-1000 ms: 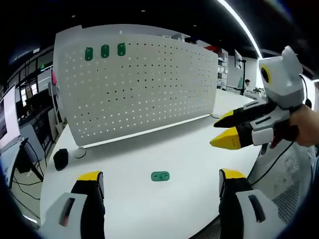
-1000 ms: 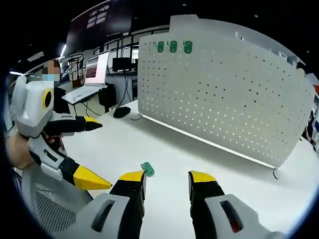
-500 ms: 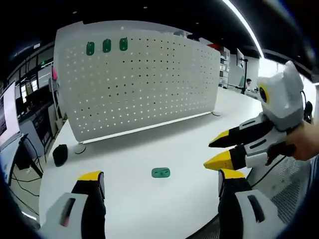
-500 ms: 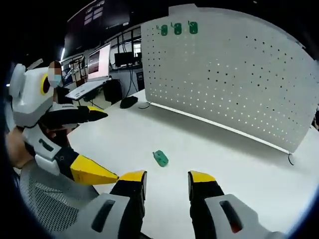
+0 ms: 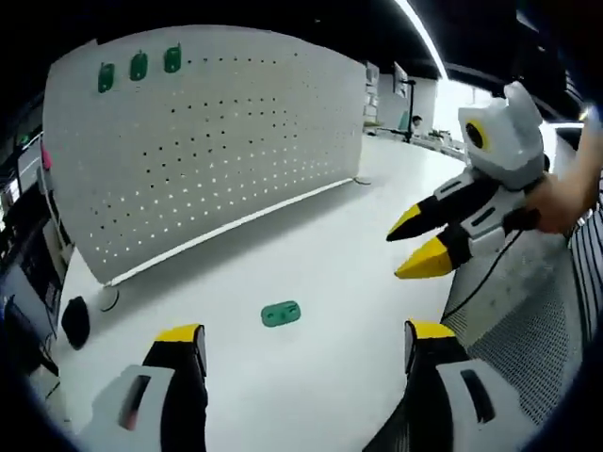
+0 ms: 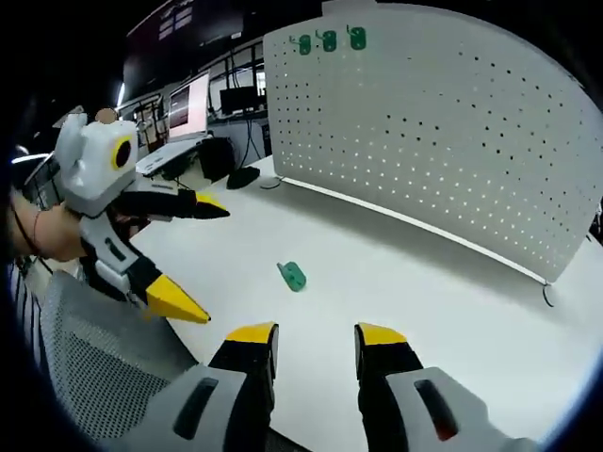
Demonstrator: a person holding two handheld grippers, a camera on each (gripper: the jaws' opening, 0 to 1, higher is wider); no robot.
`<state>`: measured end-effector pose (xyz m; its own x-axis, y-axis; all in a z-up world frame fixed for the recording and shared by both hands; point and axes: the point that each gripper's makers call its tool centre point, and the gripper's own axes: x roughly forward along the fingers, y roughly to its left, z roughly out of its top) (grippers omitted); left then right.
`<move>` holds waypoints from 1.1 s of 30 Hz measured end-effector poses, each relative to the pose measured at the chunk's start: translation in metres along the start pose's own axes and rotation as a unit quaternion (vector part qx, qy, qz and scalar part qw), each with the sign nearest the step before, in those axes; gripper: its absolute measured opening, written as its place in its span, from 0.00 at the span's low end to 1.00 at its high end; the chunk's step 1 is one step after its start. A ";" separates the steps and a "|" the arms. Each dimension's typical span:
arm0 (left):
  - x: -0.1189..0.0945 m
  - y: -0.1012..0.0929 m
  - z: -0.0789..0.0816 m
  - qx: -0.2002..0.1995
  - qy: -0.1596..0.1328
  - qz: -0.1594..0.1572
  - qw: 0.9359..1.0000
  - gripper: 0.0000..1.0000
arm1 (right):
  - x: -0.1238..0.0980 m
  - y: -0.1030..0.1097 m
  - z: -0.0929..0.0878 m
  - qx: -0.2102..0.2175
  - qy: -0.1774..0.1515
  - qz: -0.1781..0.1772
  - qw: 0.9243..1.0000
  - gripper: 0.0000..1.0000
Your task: Insert the hook assembly into the mounting plate slot until the hook locks in place.
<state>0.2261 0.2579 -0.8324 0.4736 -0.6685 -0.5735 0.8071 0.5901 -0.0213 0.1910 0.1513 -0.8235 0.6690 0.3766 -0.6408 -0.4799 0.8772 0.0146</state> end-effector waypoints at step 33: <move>0.072 0.015 -0.006 0.180 0.084 -0.096 0.975 0.24 | -0.023 0.003 -0.026 -0.004 -0.001 0.003 1.000 0.28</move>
<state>0.2700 0.2213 -0.8793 0.2611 -0.6500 -0.7137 0.9611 0.2441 0.1294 0.1592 0.1378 -0.8290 0.6679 0.3819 -0.6388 -0.4878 0.8729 0.0118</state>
